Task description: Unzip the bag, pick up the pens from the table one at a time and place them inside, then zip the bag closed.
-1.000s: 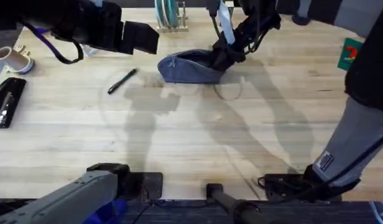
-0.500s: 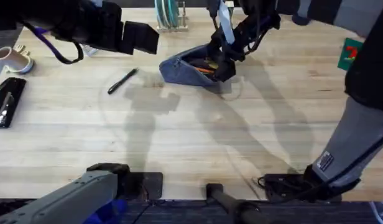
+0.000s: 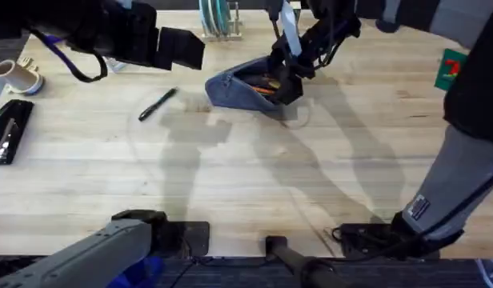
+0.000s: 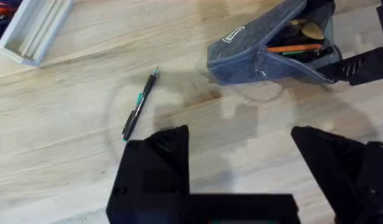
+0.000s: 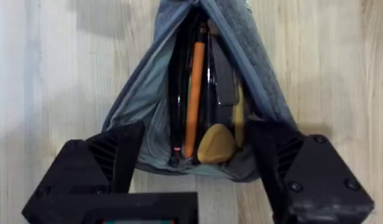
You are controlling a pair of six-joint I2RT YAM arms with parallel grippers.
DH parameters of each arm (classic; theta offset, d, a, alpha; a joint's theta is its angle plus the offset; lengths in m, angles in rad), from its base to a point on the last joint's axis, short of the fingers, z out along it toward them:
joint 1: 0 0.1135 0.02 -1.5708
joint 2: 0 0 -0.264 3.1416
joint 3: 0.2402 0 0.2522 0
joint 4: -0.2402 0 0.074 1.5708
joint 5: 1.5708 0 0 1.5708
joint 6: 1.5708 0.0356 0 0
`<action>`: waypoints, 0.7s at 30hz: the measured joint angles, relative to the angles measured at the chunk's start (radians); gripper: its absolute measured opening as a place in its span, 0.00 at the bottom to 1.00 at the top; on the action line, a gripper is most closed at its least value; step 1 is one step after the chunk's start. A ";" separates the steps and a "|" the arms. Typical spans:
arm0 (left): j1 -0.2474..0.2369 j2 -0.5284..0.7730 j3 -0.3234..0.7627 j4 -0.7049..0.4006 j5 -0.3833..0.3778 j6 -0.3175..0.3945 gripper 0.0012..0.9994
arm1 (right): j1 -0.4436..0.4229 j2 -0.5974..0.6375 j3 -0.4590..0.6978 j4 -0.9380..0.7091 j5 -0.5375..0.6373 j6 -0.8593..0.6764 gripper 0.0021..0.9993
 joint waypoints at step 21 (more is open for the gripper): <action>0.000 0.000 0.000 0.003 0.000 0.000 1.00 | 0.000 -0.195 0.000 -0.009 0.004 0.091 1.00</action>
